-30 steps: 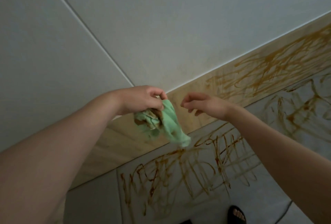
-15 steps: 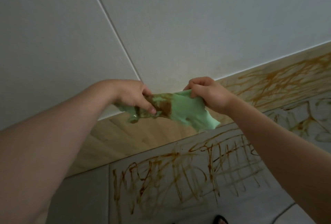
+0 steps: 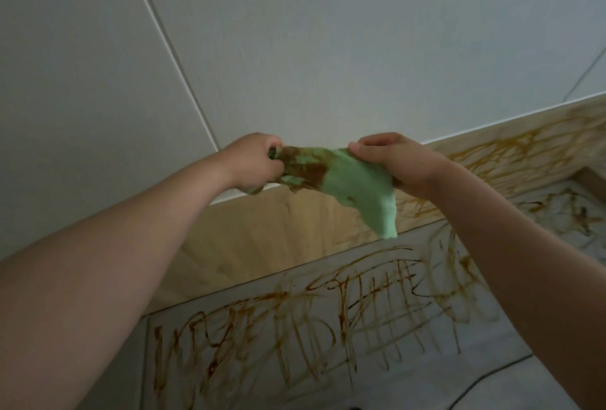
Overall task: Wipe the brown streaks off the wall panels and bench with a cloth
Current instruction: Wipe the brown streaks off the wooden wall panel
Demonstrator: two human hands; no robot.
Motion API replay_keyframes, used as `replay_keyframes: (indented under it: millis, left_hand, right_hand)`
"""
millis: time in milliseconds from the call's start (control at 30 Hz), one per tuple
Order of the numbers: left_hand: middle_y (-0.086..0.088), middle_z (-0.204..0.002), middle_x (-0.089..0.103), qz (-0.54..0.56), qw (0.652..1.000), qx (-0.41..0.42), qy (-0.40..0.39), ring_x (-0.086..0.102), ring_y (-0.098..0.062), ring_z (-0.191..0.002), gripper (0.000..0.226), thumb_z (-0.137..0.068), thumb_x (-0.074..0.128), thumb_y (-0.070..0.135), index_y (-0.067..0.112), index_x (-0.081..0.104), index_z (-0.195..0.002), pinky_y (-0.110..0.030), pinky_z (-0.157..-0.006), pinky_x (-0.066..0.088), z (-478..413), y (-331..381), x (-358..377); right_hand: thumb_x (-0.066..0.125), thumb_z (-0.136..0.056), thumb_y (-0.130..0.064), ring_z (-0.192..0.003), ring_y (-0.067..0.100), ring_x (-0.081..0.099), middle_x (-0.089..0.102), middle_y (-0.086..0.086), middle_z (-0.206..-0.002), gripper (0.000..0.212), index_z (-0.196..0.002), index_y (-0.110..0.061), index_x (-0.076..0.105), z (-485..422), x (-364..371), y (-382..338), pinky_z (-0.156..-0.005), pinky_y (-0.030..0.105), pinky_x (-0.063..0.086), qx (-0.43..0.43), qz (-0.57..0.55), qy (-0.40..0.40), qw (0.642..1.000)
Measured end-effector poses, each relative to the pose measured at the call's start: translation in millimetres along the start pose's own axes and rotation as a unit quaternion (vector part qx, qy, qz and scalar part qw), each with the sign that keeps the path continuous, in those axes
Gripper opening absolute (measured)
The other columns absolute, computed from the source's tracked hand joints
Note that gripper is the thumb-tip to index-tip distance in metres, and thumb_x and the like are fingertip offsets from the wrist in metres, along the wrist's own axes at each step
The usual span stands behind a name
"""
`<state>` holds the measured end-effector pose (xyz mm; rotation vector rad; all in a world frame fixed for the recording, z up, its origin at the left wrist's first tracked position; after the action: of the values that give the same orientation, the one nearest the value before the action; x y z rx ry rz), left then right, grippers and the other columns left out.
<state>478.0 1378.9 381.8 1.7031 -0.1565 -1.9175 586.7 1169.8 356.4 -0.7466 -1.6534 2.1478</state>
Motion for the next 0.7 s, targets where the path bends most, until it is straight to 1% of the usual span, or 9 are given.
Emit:
replay_keyframes:
  millis: [67, 100, 167, 233, 333, 400, 500, 633, 700]
  left_hand:
    - [0.002, -0.087, 0.063, 0.09, 0.993, -0.009, 0.075, 0.059, -0.012, -0.076, 0.011, -0.098, 0.058, 0.021, 0.023, 0.063, -0.089, -0.026, -0.059, 0.041, -2, 7, -6]
    - [0.004, -0.094, 0.063, 0.144, 0.983, -0.023, 0.11, 0.059, -0.009, -0.081, 0.006, -0.099, 0.058, 0.025, 0.022, 0.063, -0.098, -0.025, -0.062, 0.042, -2, 7, -8]
    - [0.005, -0.117, 0.059, 0.206, 0.964, -0.099, 0.136, 0.059, -0.011, -0.098, 0.035, -0.1, 0.059, 0.044, 0.021, 0.056, -0.125, -0.026, -0.076, 0.045, -5, -6, 1]
    - [-0.005, -0.136, 0.059, 0.231, 0.949, -0.191, 0.099, 0.06, -0.024, -0.115, 0.065, -0.098, 0.049, 0.061, 0.008, 0.054, -0.137, -0.033, -0.094, 0.046, -7, -21, 27]
    - [-0.019, -0.113, 0.074, 0.342, 0.909, -0.236, -0.02, 0.07, -0.031, -0.1, 0.06, -0.105, 0.036, 0.055, 0.005, 0.067, -0.114, -0.036, -0.098, 0.048, -3, -18, 76]
    - [-0.017, -0.104, 0.078, 0.396, 0.889, -0.216, -0.08, 0.073, -0.031, -0.103, 0.06, -0.105, 0.035, 0.058, 0.009, 0.066, -0.116, -0.043, -0.107, 0.047, 4, -3, 97]
    - [-0.012, -0.113, 0.077, 0.478, 0.852, -0.165, -0.131, 0.071, -0.029, -0.112, 0.063, -0.099, 0.036, 0.067, 0.019, 0.059, -0.132, -0.047, -0.11, 0.042, 5, 15, 119]
    - [-0.016, -0.141, 0.059, 0.628, 0.773, -0.062, -0.064, 0.059, -0.037, -0.13, 0.064, -0.094, 0.066, 0.049, 0.016, 0.05, -0.146, -0.053, -0.112, 0.047, -9, 24, 111]
    - [-0.01, -0.147, 0.051, 0.606, 0.794, -0.029, -0.042, 0.058, -0.029, -0.131, 0.073, -0.089, 0.08, 0.036, 0.022, 0.043, -0.149, -0.051, -0.111, 0.049, -15, 25, 100]
  right_hand:
    - [0.06, -0.103, -0.035, -0.087, 0.023, 0.069, 0.072, 0.008, -0.096, 0.03, -0.11, -0.009, 0.074, 2, 1, -3, -0.071, 0.034, 0.055, 0.004, -0.092, -0.016, 0.996]
    - [0.058, -0.105, -0.032, -0.086, 0.023, 0.069, 0.071, 0.008, -0.097, 0.027, -0.11, -0.009, 0.072, 2, 3, -7, -0.069, 0.033, 0.055, -0.003, -0.111, -0.026, 0.993]
    - [0.056, -0.106, -0.029, -0.084, 0.023, 0.066, 0.069, 0.009, -0.096, 0.022, -0.104, -0.011, 0.07, 1, 5, -16, -0.067, 0.033, 0.054, -0.015, -0.113, -0.031, 0.993]
    - [0.06, -0.104, -0.029, -0.085, 0.02, 0.068, 0.07, 0.005, -0.094, 0.018, -0.099, -0.014, 0.066, -2, 3, -21, -0.066, 0.032, 0.055, -0.005, -0.091, -0.002, 0.996]
    - [0.063, -0.103, -0.027, -0.092, 0.021, 0.07, 0.07, 0.007, -0.104, 0.016, -0.108, -0.012, 0.063, -7, -1, -14, -0.071, 0.031, 0.056, 0.029, -0.052, 0.034, 0.998]
    - [0.064, -0.102, -0.023, -0.094, 0.022, 0.067, 0.066, 0.01, -0.108, 0.014, -0.109, -0.012, 0.059, -8, -1, -6, -0.075, 0.033, 0.056, 0.046, -0.053, 0.03, 0.997]
    - [0.065, -0.101, -0.017, -0.094, 0.023, 0.062, 0.058, 0.013, -0.112, 0.014, -0.106, -0.017, 0.052, -8, -2, 2, -0.077, 0.037, 0.054, 0.042, -0.101, 0.027, 0.994]
    - [0.06, -0.104, -0.01, -0.112, 0.031, 0.069, 0.06, 0.018, -0.13, 0.045, -0.142, -0.028, 0.046, -3, -9, 9, -0.094, 0.047, 0.059, 0.015, -0.214, 0.03, 0.976]
    - [0.058, -0.104, -0.006, -0.117, 0.031, 0.069, 0.061, 0.017, -0.134, 0.053, -0.152, -0.025, 0.045, -1, -12, 13, -0.097, 0.048, 0.058, 0.012, -0.235, 0.017, 0.972]
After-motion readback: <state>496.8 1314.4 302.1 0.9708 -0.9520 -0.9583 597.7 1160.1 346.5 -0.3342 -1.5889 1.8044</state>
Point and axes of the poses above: each hand's wrist, its own z-axis away from the middle knuckle, its own x-axis out of the palm, y = z × x, the point moved 7 cm from there along -z, towards the middle knuckle
